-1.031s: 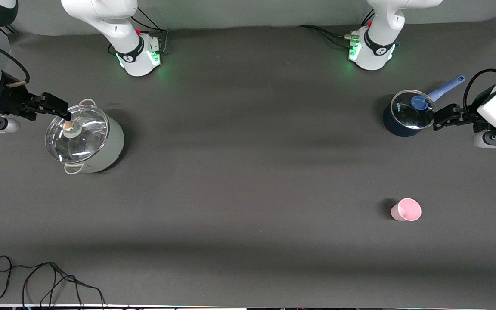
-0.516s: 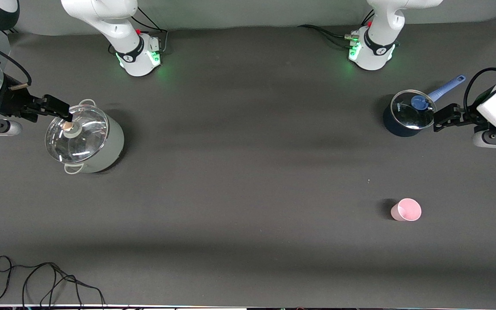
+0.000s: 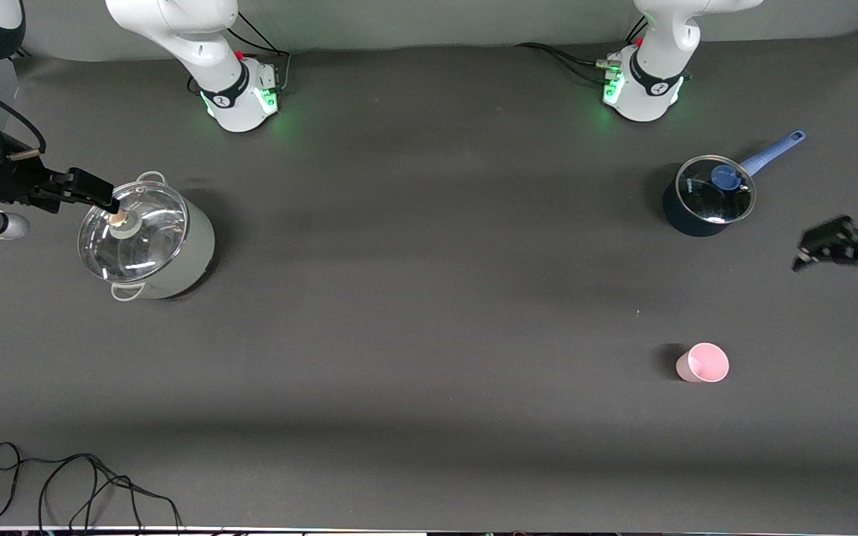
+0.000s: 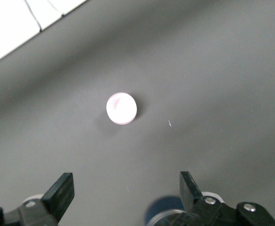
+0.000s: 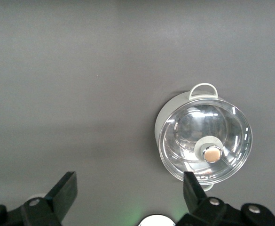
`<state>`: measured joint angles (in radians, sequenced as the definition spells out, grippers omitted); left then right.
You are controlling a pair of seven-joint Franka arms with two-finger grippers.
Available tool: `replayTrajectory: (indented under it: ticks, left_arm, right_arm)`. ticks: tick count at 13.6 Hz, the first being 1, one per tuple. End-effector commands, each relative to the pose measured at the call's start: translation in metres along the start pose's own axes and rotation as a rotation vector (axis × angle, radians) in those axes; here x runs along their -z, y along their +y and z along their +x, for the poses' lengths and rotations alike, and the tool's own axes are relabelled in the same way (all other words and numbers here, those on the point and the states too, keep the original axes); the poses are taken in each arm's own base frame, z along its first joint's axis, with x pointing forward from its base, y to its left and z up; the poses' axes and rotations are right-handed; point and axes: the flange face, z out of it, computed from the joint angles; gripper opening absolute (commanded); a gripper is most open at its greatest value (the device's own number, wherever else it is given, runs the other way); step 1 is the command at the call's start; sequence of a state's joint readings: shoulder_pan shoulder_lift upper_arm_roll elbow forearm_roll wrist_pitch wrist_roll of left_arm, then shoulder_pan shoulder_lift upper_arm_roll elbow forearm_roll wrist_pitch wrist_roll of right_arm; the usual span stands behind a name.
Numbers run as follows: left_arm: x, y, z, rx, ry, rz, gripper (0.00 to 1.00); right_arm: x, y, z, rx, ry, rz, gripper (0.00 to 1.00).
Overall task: Transfer pink cup from left to right arm
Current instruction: 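Move the left gripper down over the pink cup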
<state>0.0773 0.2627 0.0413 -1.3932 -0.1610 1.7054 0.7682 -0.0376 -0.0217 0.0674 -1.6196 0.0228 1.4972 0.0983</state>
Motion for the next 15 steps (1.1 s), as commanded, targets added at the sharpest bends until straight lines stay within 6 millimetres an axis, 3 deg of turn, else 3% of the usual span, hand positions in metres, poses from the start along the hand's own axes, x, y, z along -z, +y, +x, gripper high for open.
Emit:
replayTrajectory:
  ticks: [1,3,7,12,15]
  left_arm:
    - [-0.021,-0.051,-0.014,-0.122,0.1,-0.054,1.0]
    - [-0.052,-0.081,-0.026,-0.183,0.155,-0.089,1.0]
    - [-0.137,-0.127,-0.057,-0.284,0.296,-0.161,1.0]
    - [-0.241,-0.181,-0.128,-0.426,0.564,-0.24,1.0]
    - [-0.31,-0.188,-0.169,-0.455,0.797,-0.225,1.0]
  right_arm:
    - [0.009,0.0,-0.001,0.028,0.016,0.009,1.0]
    - [0.01,0.003,-0.001,0.021,0.014,0.01,1.0]
    - [0.007,0.008,0.001,0.012,0.013,0.024,1.0]
    - [0.007,0.007,0.001,0.015,0.014,0.022,1.0]
    - [0.006,0.007,0.003,0.015,0.017,0.022,1.0]
